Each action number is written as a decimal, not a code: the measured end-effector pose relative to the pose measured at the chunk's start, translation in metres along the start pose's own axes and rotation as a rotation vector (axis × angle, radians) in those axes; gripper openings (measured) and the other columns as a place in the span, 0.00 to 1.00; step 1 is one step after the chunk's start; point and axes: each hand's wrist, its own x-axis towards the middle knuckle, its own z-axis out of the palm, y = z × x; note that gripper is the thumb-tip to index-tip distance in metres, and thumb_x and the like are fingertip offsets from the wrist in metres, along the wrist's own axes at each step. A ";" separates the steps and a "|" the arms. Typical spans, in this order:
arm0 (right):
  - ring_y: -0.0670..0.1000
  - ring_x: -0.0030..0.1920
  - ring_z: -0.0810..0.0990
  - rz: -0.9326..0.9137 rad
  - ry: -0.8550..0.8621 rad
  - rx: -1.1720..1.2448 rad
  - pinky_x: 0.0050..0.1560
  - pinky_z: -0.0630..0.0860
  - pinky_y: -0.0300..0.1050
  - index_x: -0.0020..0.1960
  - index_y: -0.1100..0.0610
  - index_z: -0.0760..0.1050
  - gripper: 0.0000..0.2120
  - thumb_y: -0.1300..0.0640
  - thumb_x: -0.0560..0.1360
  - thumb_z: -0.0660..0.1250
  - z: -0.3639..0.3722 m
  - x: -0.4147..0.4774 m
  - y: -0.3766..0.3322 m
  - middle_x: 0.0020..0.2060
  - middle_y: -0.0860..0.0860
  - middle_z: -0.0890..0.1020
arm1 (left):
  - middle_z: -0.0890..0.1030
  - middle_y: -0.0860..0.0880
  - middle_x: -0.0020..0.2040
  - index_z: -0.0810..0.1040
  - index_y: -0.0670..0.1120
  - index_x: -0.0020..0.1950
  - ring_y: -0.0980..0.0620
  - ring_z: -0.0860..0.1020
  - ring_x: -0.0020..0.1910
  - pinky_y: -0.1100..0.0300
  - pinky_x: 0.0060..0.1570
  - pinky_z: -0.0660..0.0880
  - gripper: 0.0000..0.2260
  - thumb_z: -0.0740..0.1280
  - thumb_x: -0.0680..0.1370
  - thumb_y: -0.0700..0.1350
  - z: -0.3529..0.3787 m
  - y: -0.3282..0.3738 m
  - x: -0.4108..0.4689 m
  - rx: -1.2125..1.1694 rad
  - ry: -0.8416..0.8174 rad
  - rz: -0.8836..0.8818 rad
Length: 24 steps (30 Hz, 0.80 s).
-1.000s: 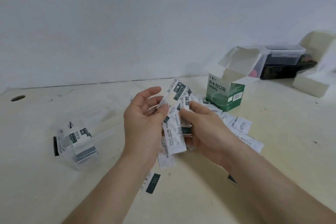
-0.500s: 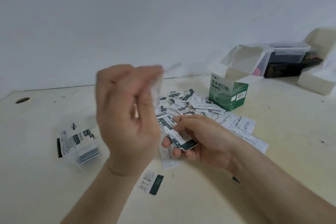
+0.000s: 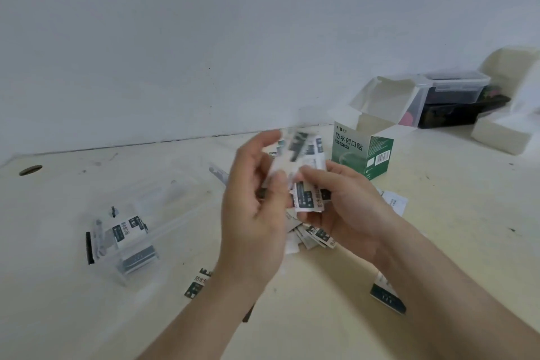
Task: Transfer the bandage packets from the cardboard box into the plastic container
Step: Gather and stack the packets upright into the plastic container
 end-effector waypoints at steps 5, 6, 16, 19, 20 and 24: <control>0.54 0.49 0.83 -0.072 0.094 0.008 0.54 0.76 0.53 0.58 0.54 0.78 0.11 0.58 0.82 0.58 0.008 0.001 0.011 0.48 0.54 0.86 | 0.84 0.52 0.42 0.72 0.54 0.62 0.56 0.82 0.40 0.66 0.36 0.76 0.14 0.63 0.80 0.39 -0.005 -0.001 0.010 -0.137 0.115 -0.462; 0.54 0.49 0.82 -0.063 0.080 0.023 0.55 0.76 0.54 0.58 0.55 0.78 0.11 0.57 0.82 0.58 0.011 0.000 0.013 0.50 0.55 0.85 | 0.84 0.52 0.40 0.71 0.55 0.62 0.56 0.82 0.39 0.65 0.38 0.76 0.15 0.64 0.80 0.39 -0.004 -0.002 0.009 -0.092 0.074 -0.454; 0.51 0.38 0.82 -0.006 0.092 0.020 0.39 0.76 0.45 0.50 0.57 0.79 0.08 0.57 0.80 0.62 0.017 -0.001 0.018 0.41 0.55 0.85 | 0.81 0.57 0.44 0.61 0.54 0.71 0.54 0.78 0.44 0.56 0.42 0.72 0.21 0.58 0.79 0.57 -0.007 -0.018 0.002 0.860 -0.209 -0.074; 0.48 0.23 0.72 0.023 0.144 -0.215 0.27 0.66 0.41 0.39 0.55 0.72 0.11 0.53 0.79 0.65 0.012 -0.001 0.019 0.25 0.49 0.77 | 0.77 0.53 0.62 0.50 0.48 0.77 0.49 0.75 0.59 0.53 0.53 0.69 0.29 0.55 0.80 0.55 -0.004 -0.015 -0.002 1.177 -0.379 0.000; 0.48 0.23 0.70 0.019 0.143 -0.271 0.26 0.64 0.42 0.38 0.55 0.71 0.12 0.53 0.79 0.65 0.011 -0.001 0.019 0.24 0.49 0.75 | 0.75 0.53 0.64 0.48 0.48 0.78 0.49 0.74 0.61 0.53 0.54 0.69 0.30 0.55 0.79 0.54 -0.004 -0.014 -0.002 1.197 -0.407 -0.006; 0.51 0.32 0.79 -0.126 0.153 -0.435 0.29 0.74 0.43 0.50 0.57 0.73 0.05 0.57 0.82 0.60 0.005 0.000 0.009 0.38 0.56 0.81 | 0.76 0.56 0.48 0.65 0.52 0.71 0.51 0.75 0.51 0.54 0.48 0.73 0.22 0.54 0.79 0.59 -0.012 -0.014 0.004 1.008 -0.396 -0.085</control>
